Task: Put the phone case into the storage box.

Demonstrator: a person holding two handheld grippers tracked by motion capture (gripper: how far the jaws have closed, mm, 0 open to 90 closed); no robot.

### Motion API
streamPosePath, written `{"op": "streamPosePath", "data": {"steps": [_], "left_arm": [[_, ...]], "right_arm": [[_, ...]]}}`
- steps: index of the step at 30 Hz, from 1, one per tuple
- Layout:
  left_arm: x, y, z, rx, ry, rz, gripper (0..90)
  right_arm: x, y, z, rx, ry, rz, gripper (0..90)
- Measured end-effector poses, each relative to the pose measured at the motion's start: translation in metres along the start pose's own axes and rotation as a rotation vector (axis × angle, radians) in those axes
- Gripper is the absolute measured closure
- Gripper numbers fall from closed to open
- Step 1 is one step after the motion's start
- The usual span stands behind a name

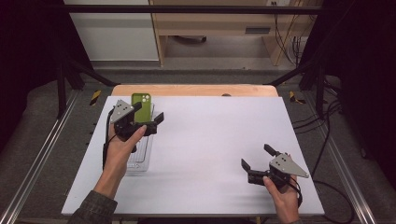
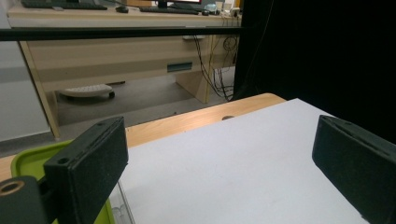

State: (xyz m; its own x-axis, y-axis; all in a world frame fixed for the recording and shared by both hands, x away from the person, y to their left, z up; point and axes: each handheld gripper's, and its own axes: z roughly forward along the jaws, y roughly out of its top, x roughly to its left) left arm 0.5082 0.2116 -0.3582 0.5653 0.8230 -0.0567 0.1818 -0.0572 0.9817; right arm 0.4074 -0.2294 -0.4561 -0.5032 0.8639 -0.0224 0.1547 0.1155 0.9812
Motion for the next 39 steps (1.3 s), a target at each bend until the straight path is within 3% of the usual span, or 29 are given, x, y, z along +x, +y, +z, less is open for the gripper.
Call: {"op": "streamPosePath", "data": {"steps": [16,39], "left_arm": [[-0.002,0.006,-0.022,-0.063,-0.018,0.003,2.7],[0.01,-0.007,-0.056,-0.075,0.004,0.023,2.7]], "right_arm": [[0.0,0.0,0.0,0.002,0.0,-0.005,1.9],[0.001,-0.001,0.0,0.008,-0.002,-0.008,1.9]]}}
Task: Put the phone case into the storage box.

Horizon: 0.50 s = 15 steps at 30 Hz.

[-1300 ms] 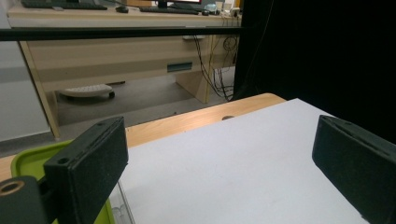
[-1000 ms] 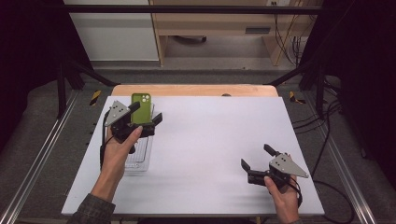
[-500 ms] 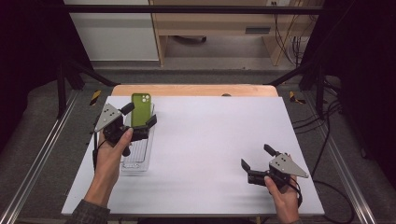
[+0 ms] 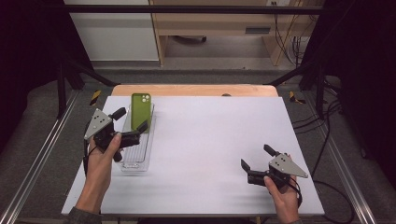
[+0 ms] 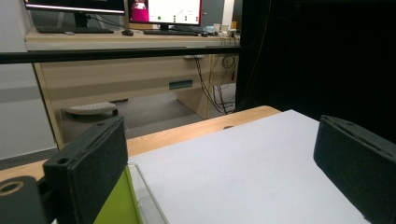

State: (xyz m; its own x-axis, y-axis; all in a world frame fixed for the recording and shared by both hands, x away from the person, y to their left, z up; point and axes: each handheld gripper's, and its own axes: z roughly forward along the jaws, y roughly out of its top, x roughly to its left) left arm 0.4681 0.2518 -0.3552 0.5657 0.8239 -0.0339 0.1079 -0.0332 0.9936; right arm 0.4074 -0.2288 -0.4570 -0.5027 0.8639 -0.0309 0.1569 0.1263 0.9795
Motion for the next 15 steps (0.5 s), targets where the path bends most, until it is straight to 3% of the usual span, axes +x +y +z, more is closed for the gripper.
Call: {"op": "streamPosePath", "data": {"steps": [15], "left_arm": [[0.005,-0.017,-0.026,-0.022,0.019,-0.012,2.4]], "right_arm": [[0.001,-0.001,0.001,0.004,0.001,-0.002,1.9]]}}
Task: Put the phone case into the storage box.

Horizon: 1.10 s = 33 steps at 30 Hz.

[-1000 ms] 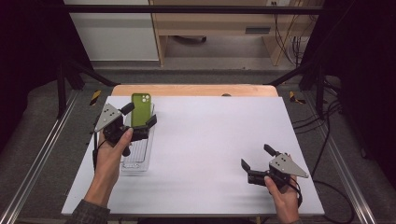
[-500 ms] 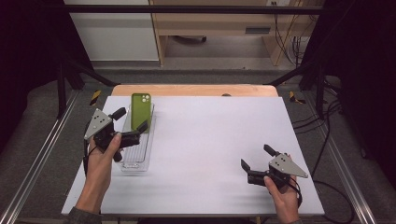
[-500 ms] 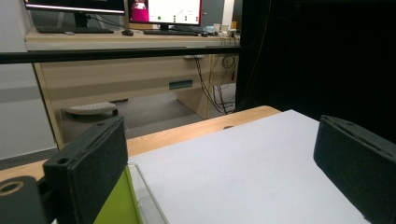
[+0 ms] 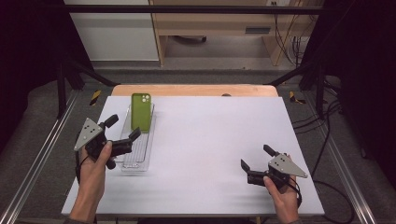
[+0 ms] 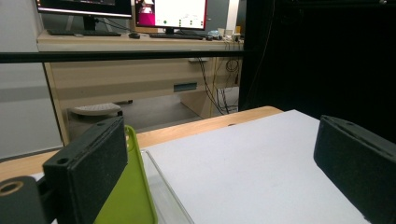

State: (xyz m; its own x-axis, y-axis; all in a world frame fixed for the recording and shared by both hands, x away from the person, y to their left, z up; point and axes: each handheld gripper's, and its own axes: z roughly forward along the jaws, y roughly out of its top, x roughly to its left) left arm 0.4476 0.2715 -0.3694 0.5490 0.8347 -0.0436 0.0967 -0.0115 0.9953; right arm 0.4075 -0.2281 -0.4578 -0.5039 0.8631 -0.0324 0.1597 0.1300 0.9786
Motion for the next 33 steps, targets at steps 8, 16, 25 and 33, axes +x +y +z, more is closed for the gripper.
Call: {"op": "streamPosePath", "data": {"steps": [8,16,25,33], "left_arm": [[0.003,-0.01,-0.015,-0.016,0.007,0.006,1.9],[0.005,-0.02,-0.024,-0.038,0.004,0.003,1.8],[0.007,-0.033,-0.034,-0.037,0.025,0.001,1.7],[0.008,-0.044,-0.038,-0.024,0.017,-0.005,1.7]], "right_arm": [[0.0,0.0,0.0,0.004,0.002,0.001,1.9],[0.0,-0.001,0.001,0.006,0.002,-0.002,2.1],[0.0,0.0,0.001,0.004,0.004,0.001,1.9],[-0.001,0.0,0.0,0.003,0.003,0.003,1.9]]}}
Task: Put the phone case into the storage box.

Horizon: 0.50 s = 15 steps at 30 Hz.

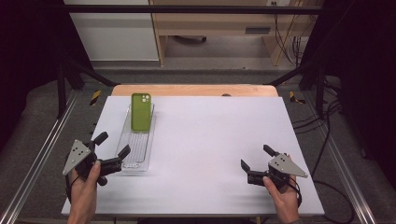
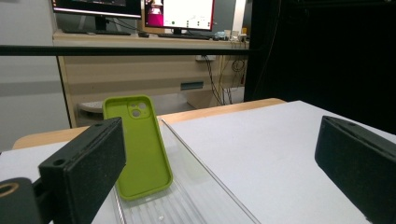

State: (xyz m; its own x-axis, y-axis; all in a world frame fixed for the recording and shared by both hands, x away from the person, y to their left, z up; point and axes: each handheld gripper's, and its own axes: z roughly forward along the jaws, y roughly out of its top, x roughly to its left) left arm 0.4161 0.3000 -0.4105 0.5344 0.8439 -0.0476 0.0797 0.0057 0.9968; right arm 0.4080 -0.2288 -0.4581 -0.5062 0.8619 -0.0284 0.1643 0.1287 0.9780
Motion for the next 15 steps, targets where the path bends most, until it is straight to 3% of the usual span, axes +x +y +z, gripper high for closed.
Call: {"op": "streamPosePath", "data": {"steps": [15], "left_arm": [[-0.01,-0.015,0.001,-0.008,-0.059,0.015,1.7]], "right_arm": [[0.001,-0.001,0.0,0.0,0.007,-0.01,2.0]]}}
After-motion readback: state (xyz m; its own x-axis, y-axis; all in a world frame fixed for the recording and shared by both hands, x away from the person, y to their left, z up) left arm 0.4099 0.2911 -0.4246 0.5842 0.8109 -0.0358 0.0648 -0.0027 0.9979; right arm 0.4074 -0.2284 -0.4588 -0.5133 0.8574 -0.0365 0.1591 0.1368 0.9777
